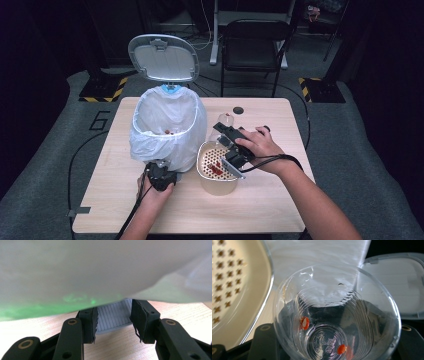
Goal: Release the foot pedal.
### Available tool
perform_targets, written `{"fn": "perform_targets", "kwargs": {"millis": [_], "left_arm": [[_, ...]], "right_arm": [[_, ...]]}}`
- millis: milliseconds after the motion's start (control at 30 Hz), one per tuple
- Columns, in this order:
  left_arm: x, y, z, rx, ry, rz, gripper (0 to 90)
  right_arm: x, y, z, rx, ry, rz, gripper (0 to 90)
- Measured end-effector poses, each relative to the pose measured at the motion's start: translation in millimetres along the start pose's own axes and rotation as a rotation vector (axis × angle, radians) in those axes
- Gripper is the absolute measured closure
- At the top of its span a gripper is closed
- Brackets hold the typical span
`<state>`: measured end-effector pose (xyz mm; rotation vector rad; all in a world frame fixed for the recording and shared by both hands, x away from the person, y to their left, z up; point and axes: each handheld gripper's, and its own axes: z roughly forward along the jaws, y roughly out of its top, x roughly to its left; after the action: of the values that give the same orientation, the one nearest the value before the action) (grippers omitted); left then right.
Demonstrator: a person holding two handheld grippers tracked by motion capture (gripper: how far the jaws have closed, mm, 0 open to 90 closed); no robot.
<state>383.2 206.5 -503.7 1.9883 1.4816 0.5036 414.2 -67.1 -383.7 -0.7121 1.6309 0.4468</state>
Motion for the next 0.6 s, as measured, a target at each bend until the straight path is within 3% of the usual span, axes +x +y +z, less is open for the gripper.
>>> {"fn": "perform_targets", "kwargs": {"millis": [100,167,333,367,600], "left_arm": [[0.0,0.0,0.0,0.000,0.000,0.001,56.7],[0.0,0.0,0.0,0.000,0.000,0.001,56.7],[0.0,0.0,-0.2,0.002,-0.001,0.001,56.7],[0.0,0.0,-0.2,0.002,-0.001,0.001,56.7],[0.0,0.2,-0.3,0.004,-0.002,0.000,56.7]], "right_arm": [[-9.9,-3.0,-1.0,-0.026,0.012,0.087,36.6],[-15.2,-5.5,-0.5,-0.051,0.061,0.168,36.6],[-21.5,-13.6,1.9,-0.081,0.124,0.328,36.5],[-23.4,-16.7,2.8,-0.094,0.140,0.383,36.5],[-26.9,-33.4,5.4,-0.141,0.151,0.655,36.4]]}}
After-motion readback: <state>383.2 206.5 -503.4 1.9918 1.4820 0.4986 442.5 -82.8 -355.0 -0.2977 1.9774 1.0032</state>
